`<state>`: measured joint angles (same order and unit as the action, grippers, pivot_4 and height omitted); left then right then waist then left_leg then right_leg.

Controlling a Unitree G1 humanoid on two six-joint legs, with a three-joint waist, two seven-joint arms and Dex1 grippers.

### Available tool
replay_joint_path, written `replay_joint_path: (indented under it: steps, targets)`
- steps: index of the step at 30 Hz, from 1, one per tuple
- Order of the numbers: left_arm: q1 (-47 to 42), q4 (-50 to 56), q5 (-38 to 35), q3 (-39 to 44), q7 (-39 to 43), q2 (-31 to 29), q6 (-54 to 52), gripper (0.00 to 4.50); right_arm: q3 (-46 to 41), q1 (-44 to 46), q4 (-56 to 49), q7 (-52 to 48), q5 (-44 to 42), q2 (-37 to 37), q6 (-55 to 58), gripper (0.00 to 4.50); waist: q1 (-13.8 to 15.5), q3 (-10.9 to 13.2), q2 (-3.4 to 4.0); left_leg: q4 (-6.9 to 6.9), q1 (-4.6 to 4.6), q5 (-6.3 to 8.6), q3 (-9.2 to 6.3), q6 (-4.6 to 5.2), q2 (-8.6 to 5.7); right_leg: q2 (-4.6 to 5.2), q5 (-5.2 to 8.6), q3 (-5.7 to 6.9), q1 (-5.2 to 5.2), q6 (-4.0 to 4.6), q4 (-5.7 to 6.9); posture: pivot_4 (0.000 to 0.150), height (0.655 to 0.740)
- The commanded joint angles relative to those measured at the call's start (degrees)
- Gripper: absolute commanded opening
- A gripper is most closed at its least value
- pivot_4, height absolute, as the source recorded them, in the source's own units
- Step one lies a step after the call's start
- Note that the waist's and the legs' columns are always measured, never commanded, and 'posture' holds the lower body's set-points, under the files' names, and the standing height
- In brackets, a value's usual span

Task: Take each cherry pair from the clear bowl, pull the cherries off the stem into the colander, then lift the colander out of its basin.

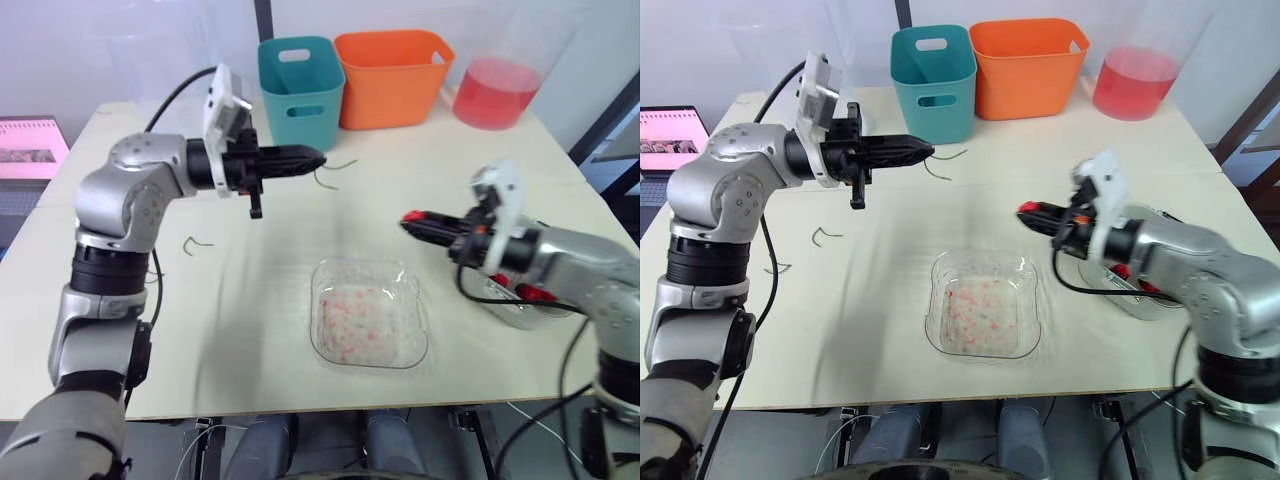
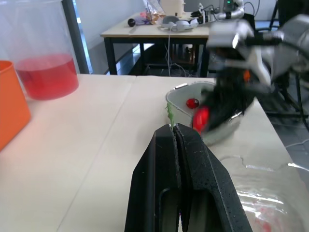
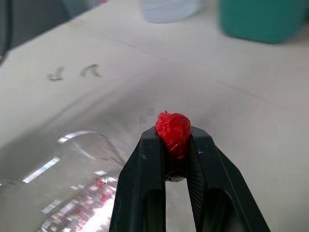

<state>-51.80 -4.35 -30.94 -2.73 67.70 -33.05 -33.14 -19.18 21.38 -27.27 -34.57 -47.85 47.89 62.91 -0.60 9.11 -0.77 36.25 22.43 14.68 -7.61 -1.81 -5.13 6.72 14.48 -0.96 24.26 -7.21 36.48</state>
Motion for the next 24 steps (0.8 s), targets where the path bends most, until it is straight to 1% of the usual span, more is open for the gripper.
replay_joint_path:
  steps: [1, 3, 5, 12, 13, 14, 18, 21, 24]
  targets:
    - [0.41, 0.43, 2.08, -1.19, 1.58, -0.38, 3.15, 0.0, -7.43, -3.65, 0.11, -2.3, 0.99, 5.82, -0.74, 0.3, -0.01, 0.0, 0.0, 0.0, 0.0, 0.02, 0.03, 0.04, 0.0, 0.0, 0.0, -0.01, -0.01, 0.0, 0.0, 0.15, 0.74]
    - [0.53, -0.27, 2.54, -1.48, 1.99, 0.08, 3.88, 0.0, -9.91, -7.48, 2.34, -4.05, 3.54, 9.14, -2.39, 0.3, -0.02, 0.0, 0.0, 0.0, -0.01, 0.04, 0.07, 0.06, 0.0, -0.01, 0.0, 0.0, -0.02, 0.0, 0.0, 0.15, 0.74]
    - [0.2, -1.33, 2.76, -1.59, 2.07, 0.86, 4.45, 0.0, -10.4, -10.13, 5.01, -5.52, 5.88, 11.04, -4.79, 0.3, -0.03, 0.0, -0.01, 0.01, -0.01, 0.05, 0.19, 0.1, -0.01, -0.02, 0.0, 0.01, -0.05, 0.0, 0.0, 0.15, 0.74]
    - [-0.63, -2.69, 3.46, -1.87, 2.52, 2.19, 5.13, 0.0, -3.37, -12.57, 14.15, -6.95, 16.57, 13.56, -14.42, 0.3, -0.24, 0.0, 0.0, 0.02, -0.06, 0.03, 0.37, 0.06, 0.01, -0.03, 0.0, -0.02, -0.06, 0.0, 0.02, 0.15, 0.74]
    - [-0.57, -2.71, 3.49, -1.78, 2.53, 2.14, 5.12, 0.0, -2.97, -12.5, 15.08, -7.37, 17.22, 13.36, -15.4, 1.14, -0.21, 0.0, 0.0, 0.02, -0.06, 0.03, 0.38, 0.06, 0.02, -0.03, 0.0, -0.02, -0.06, -0.01, 0.01, 0.15, 0.74]
    - [-0.48, -2.68, 3.5, -1.66, 2.48, 2.05, 5.09, 0.0, -2.7, -12.26, 16.0, -7.6, 17.84, 13.18, -16.22, 1.51, -0.2, 0.0, 0.0, 0.02, -0.06, 0.02, 0.38, 0.05, 0.02, -0.02, 0.0, -0.03, -0.06, -0.01, 0.01, 0.15, 0.74]
    - [0.2, -2.03, 2.95, -0.61, 1.77, 1.54, 4.25, 0.0, -2.83, -10.19, 18.79, -7.71, 19.18, 12.98, -18.12, 3.51, -0.18, 0.0, 0.0, 0.04, -0.06, 0.01, 0.38, 0.03, 0.04, -0.02, 0.0, -0.04, -0.06, -0.01, 0.01, 0.15, 0.74]
    - [0.5, -1.55, 1.59, 1.16, 0.58, 1.24, 2.72, 0.0, -3.61, -7.49, 18.38, -7.76, 17.86, 12.65, -17.64, 3.51, -0.21, 0.0, 0.0, 0.03, -0.06, 0.01, 0.34, 0.02, 0.05, -0.02, 0.0, -0.04, -0.06, -0.01, 0.01, 0.15, 0.74]
    - [1.65, -0.61, 0.7, 3.79, -1.37, -0.56, 0.51, 0.0, -2.88, -1.44, 13.73, -7.7, 13.15, 11.85, -13.94, 3.51, -0.56, 0.0, 0.02, 0.02, -0.07, 0.01, 0.23, 0.02, 0.07, -0.02, 0.0, -0.07, -0.02, -0.01, 0.01, 0.15, 0.74]
